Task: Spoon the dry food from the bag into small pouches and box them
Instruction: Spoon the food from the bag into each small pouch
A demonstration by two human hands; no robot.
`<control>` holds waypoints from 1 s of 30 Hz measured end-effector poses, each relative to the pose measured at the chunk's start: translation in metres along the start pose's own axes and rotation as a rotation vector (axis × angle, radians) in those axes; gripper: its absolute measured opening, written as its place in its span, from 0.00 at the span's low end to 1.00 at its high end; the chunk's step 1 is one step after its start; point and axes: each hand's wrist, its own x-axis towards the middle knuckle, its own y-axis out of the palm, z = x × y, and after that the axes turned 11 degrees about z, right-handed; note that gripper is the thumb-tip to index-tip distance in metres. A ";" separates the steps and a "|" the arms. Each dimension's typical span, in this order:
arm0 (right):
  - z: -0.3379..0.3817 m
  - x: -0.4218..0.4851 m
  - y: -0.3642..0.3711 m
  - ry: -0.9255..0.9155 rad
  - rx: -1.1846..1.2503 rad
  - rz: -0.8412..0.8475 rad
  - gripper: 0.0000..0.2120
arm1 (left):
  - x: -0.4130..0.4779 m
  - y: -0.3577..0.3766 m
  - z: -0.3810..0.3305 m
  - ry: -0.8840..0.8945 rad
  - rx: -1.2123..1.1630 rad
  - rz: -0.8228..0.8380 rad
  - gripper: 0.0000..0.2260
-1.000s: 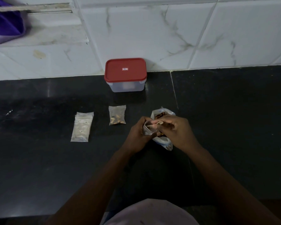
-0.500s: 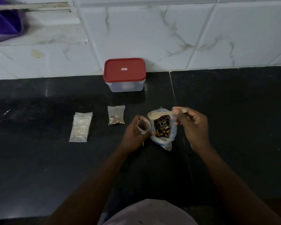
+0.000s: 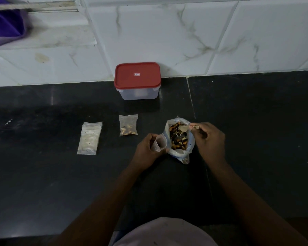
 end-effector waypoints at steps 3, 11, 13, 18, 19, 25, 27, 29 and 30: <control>-0.004 -0.003 0.008 -0.016 -0.027 0.055 0.09 | 0.000 0.000 0.000 -0.009 0.003 0.008 0.22; -0.003 0.000 0.010 0.144 0.057 -0.006 0.07 | 0.001 0.001 -0.001 -0.009 0.017 0.029 0.21; -0.005 0.000 0.013 0.184 0.078 -0.041 0.07 | 0.001 0.001 -0.003 -0.018 0.025 0.036 0.20; -0.001 0.002 0.021 0.275 0.148 -0.021 0.06 | 0.005 0.002 -0.004 -0.038 0.002 0.061 0.20; 0.000 0.002 0.019 0.271 0.144 -0.006 0.06 | 0.005 0.003 -0.004 -0.043 -0.003 0.068 0.20; -0.010 0.000 0.006 0.199 0.027 0.009 0.07 | 0.009 0.004 -0.002 -0.052 -0.018 0.079 0.21; -0.009 -0.001 0.007 0.218 0.042 0.035 0.07 | 0.011 0.004 0.000 -0.055 -0.012 0.084 0.21; -0.004 -0.001 0.010 0.311 0.116 0.086 0.08 | 0.012 0.004 0.002 -0.054 -0.005 0.096 0.21; -0.003 0.001 0.012 0.376 0.156 0.115 0.09 | 0.013 0.004 0.002 -0.055 -0.002 0.099 0.21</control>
